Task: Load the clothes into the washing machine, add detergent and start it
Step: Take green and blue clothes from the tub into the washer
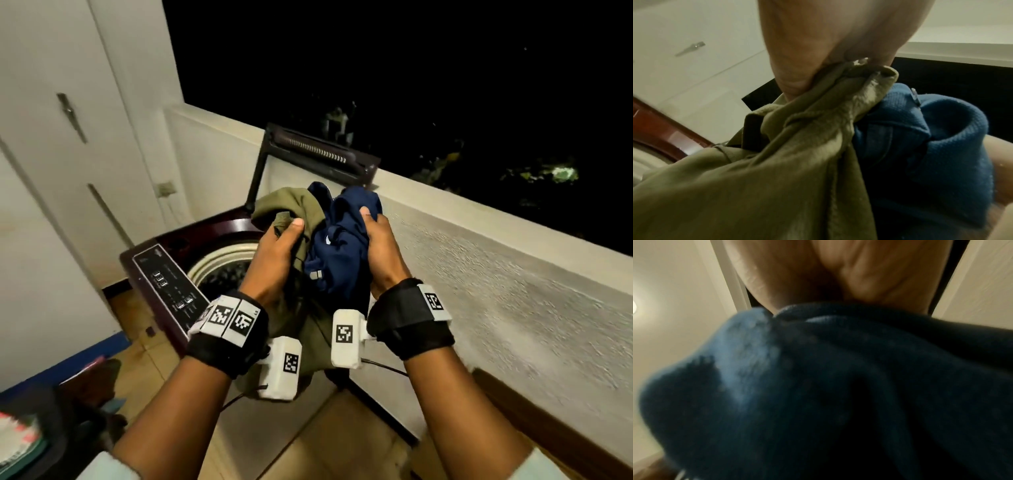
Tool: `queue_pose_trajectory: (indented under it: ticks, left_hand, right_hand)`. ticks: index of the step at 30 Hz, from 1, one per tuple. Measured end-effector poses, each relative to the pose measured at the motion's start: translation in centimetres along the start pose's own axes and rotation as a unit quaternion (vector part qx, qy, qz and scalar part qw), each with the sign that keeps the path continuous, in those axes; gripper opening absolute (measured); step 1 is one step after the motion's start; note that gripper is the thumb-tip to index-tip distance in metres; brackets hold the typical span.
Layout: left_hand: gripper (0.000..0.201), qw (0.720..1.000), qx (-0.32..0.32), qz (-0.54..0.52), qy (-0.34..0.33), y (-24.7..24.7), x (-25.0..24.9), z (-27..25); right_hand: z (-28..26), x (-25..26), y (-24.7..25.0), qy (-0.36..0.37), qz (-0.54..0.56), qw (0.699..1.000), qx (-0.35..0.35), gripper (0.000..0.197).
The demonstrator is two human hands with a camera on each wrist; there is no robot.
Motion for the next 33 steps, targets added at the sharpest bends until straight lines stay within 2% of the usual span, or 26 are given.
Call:
queue_pose_trajectory:
  ticks: [4,8,14,18,24,29,33]
  left_hand:
    - [0.022,0.997,-0.026,0.044,-0.055,5.1,-5.3,2.8]
    - [0.038,0.994,-0.036,0.043,-0.095,9.8,-9.3,5.5]
    - [0.043,0.989,-0.079,0.063,-0.107,16.1,-11.5,7.6]
    - [0.038,0.99,-0.096,0.046,-0.094,19.6,-10.1,8.7]
    - [0.033,0.995,-0.094,0.016,-0.038,22.7,-4.6,10.2]
    - [0.037,0.996,-0.089,0.005,-0.002,24.0,0.4,12.9]
    - [0.036,0.995,-0.094,-0.016,0.029,24.6,4.3,16.9]
  right_hand:
    - [5.8,2.2,-6.0,0.026,-0.027,0.999,0.038,0.074]
    - [9.6,5.3,-11.4,0.081,-0.018,0.995,0.063,0.05]
    - [14.1,5.3,-18.1,0.072,-0.013,0.993,0.089,0.044]
    - [16.2,2.5,-20.1,0.059,0.015,0.993,0.103,0.028]
    - [18.6,-4.3,-20.3,-0.002,0.058,0.994,0.089,0.044]
    - [21.8,-8.7,-18.7,-0.04,0.046,0.996,0.071,0.031]
    - [25.9,-12.2,-16.5,-0.067,0.038,0.996,0.055,0.037]
Point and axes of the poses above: each hand's wrist, its own z-axis towards the middle knuckle, its own y-axis out of the back of the hand, x = y × z, the point moved 8 cm from there along z, towards the middle knuckle, and after that the axes turned 10 degrees about x, right-handed, at the moved point
